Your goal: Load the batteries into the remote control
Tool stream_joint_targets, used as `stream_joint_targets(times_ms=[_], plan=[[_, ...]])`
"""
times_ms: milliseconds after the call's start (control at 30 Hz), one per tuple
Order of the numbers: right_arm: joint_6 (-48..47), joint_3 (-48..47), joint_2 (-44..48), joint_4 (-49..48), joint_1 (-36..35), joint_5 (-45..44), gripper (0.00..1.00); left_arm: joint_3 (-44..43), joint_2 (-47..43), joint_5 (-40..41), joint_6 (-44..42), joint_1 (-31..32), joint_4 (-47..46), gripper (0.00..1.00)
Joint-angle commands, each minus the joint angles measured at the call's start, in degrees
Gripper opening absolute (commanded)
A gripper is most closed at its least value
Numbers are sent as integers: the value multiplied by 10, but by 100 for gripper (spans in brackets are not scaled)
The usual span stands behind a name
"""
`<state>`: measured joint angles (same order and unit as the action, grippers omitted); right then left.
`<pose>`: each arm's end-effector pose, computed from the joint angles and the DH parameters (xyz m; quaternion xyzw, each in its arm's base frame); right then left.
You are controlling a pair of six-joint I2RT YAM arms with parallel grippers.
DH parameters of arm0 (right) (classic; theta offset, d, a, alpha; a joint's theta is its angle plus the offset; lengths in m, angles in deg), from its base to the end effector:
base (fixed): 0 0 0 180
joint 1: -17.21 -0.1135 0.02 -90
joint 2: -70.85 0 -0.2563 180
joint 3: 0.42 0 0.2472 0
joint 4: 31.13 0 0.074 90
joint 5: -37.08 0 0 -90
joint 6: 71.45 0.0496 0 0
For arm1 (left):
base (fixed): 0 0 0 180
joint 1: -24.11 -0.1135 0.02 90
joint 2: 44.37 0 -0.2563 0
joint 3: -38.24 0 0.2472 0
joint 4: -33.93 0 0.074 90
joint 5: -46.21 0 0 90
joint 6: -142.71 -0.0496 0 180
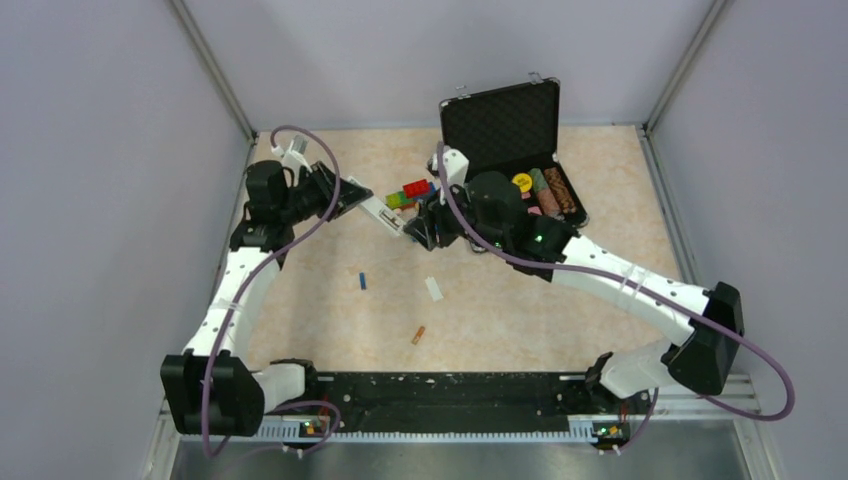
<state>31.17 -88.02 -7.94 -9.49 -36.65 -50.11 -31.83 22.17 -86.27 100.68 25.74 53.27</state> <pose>0.1956 0.2719 0.3753 -0.2895 0.7260 0.3578 0.5110 0.2700 -0.0412 0.3337 -0.0916 0.7695 -0.4981 0.3891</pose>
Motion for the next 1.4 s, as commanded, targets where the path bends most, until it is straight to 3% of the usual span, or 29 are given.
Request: stream_joint_targets(times_ms=[0, 100, 333, 767, 1033, 1367], plan=[[39, 23, -16, 116, 3, 4, 47, -6, 1, 147, -114, 0, 107, 0], [82, 18, -57, 169, 2, 13, 48, -4, 9, 210, -138, 0, 141, 0], [215, -17, -161, 292, -13, 3, 48, 21, 9, 225, -136, 1, 128, 0], [485, -1, -232, 283, -51, 7, 58, 64, -59, 454, -129, 0, 155, 0], [683, 0, -271, 287, -92, -22, 49, 118, -116, 485, -139, 1, 121, 0], [781, -67, -336, 380, -122, -89, 35, 123, -137, 516, -142, 0, 127, 0]])
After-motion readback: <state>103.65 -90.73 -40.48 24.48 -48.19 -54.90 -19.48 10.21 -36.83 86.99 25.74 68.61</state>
